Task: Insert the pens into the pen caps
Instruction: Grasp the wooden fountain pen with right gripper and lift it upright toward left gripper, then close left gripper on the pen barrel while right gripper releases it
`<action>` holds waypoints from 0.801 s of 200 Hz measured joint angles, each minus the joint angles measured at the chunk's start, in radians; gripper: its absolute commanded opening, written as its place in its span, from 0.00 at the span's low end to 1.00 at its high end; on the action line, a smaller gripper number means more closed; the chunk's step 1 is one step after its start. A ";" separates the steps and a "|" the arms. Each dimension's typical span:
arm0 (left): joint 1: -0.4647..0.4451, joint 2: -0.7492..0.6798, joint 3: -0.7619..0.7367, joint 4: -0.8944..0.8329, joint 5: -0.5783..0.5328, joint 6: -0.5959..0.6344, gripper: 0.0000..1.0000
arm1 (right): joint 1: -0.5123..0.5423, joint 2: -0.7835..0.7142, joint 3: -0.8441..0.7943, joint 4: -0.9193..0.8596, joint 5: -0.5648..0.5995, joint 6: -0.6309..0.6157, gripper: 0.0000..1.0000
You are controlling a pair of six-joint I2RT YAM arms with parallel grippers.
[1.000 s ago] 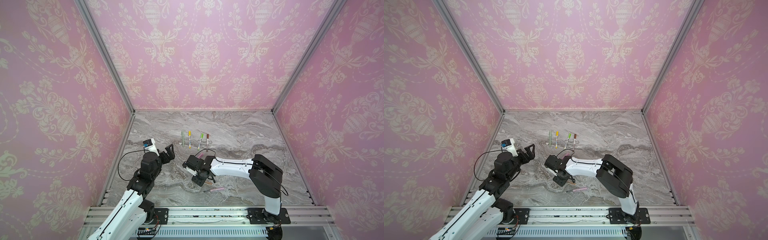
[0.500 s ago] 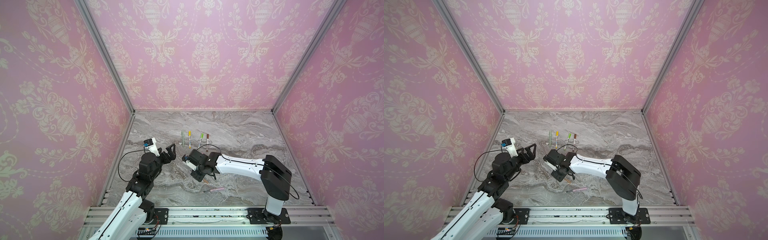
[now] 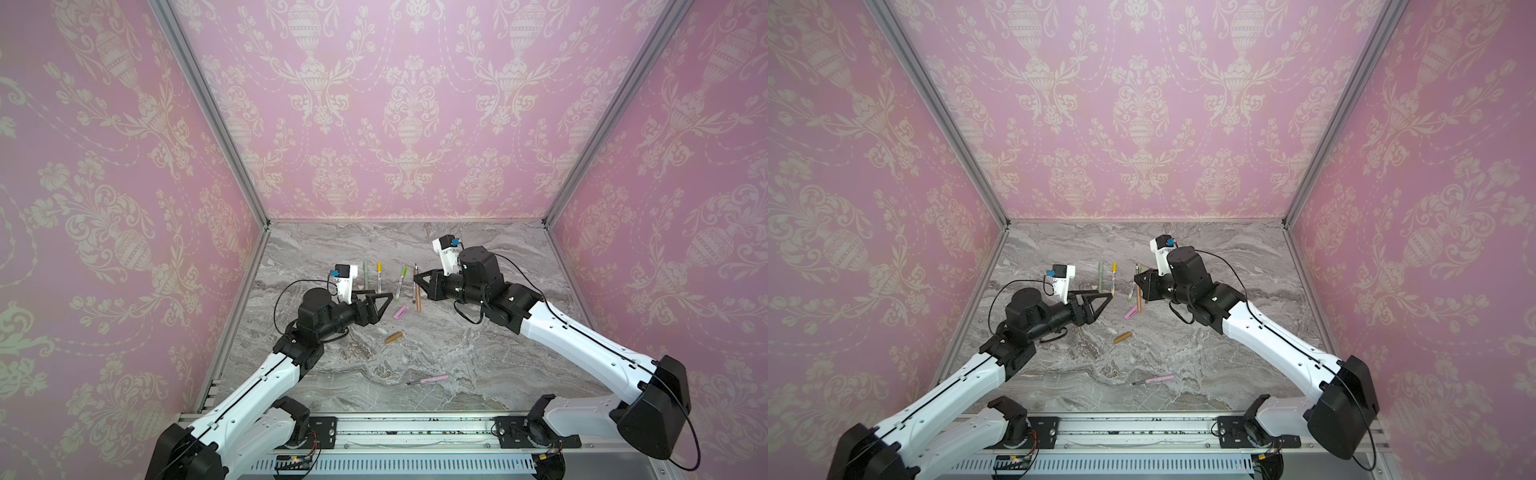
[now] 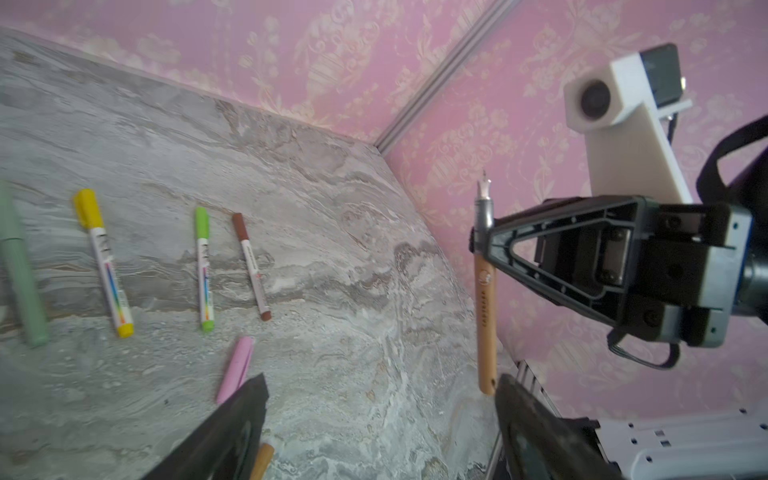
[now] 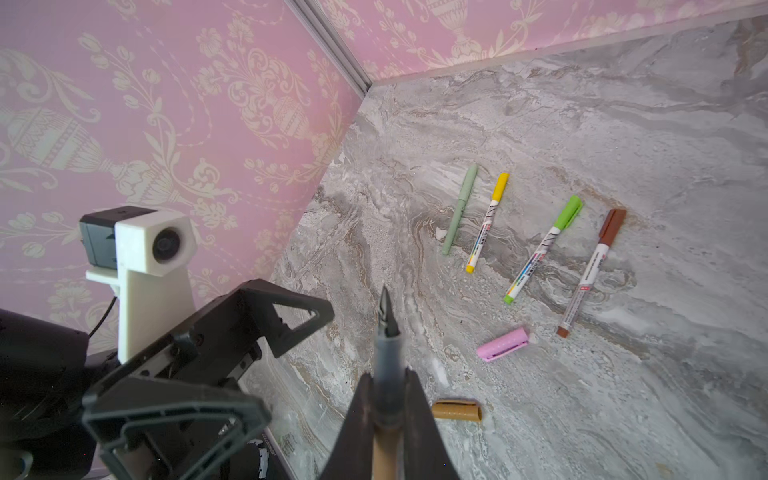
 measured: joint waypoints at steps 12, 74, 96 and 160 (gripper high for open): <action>-0.050 0.038 0.019 0.012 0.015 0.007 0.89 | 0.001 0.001 -0.005 0.010 -0.019 0.022 0.01; -0.113 0.212 0.074 0.112 0.043 0.002 0.76 | 0.001 0.001 -0.027 0.070 -0.068 0.066 0.01; -0.132 0.249 0.100 0.127 0.052 0.001 0.52 | 0.001 0.001 -0.037 0.085 -0.073 0.067 0.01; -0.156 0.268 0.116 0.140 0.035 -0.016 0.00 | 0.001 -0.014 -0.068 0.094 -0.044 0.052 0.04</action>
